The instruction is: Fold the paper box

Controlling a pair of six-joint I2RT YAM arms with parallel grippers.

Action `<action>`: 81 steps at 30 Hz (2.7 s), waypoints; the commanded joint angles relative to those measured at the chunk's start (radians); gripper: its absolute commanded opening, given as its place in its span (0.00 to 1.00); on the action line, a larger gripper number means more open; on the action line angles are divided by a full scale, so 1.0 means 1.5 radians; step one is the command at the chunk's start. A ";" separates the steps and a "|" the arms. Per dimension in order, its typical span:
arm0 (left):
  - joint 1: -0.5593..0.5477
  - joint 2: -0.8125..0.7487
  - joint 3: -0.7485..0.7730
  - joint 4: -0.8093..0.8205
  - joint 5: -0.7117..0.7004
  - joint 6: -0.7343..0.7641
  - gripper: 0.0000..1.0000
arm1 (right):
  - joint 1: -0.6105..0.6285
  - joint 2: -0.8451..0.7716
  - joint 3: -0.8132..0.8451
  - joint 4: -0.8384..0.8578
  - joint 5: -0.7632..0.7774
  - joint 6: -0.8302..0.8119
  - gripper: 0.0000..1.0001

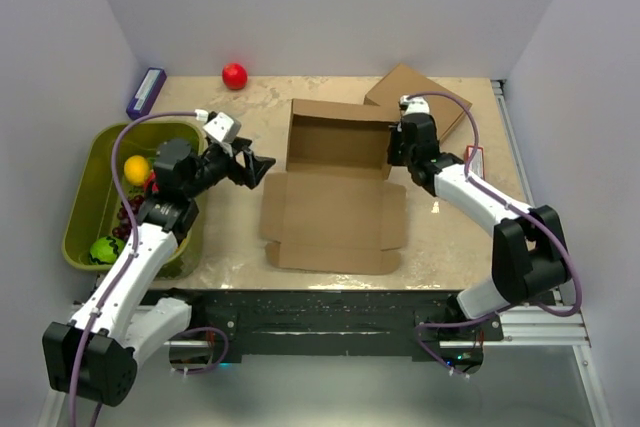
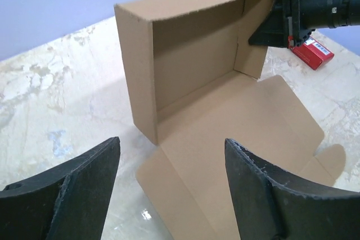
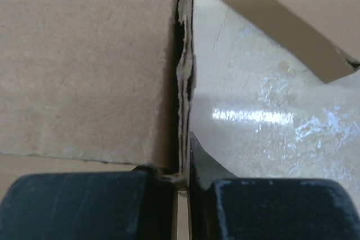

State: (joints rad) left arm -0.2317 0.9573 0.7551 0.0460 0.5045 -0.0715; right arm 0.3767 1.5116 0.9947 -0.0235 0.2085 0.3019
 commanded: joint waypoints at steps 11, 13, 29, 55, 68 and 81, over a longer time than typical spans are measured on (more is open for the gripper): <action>-0.187 0.057 0.135 -0.079 -0.177 0.193 0.79 | -0.002 0.041 0.162 -0.299 -0.192 -0.107 0.00; -0.225 0.081 0.154 -0.101 -0.263 0.199 0.78 | -0.002 0.043 0.165 -0.315 -0.191 -0.110 0.00; -0.226 0.091 0.064 -0.080 -0.420 -0.084 0.89 | 0.000 0.024 0.138 -0.256 -0.170 -0.065 0.00; -0.276 0.181 0.044 -0.044 -0.565 -0.111 0.00 | 0.091 0.146 0.198 -0.259 0.109 0.080 0.00; -0.280 0.185 0.044 -0.010 -0.523 -0.117 0.54 | 0.091 0.164 0.215 -0.252 0.010 0.042 0.02; -0.278 0.143 0.116 -0.174 -0.509 -0.053 0.93 | 0.090 0.089 0.223 -0.279 -0.136 -0.005 0.80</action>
State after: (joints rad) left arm -0.6487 1.2121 0.8467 -0.1345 -0.2649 -0.2089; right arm 0.5156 1.7321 1.2907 -0.4362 0.1085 0.3328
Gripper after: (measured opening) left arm 0.916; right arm 0.779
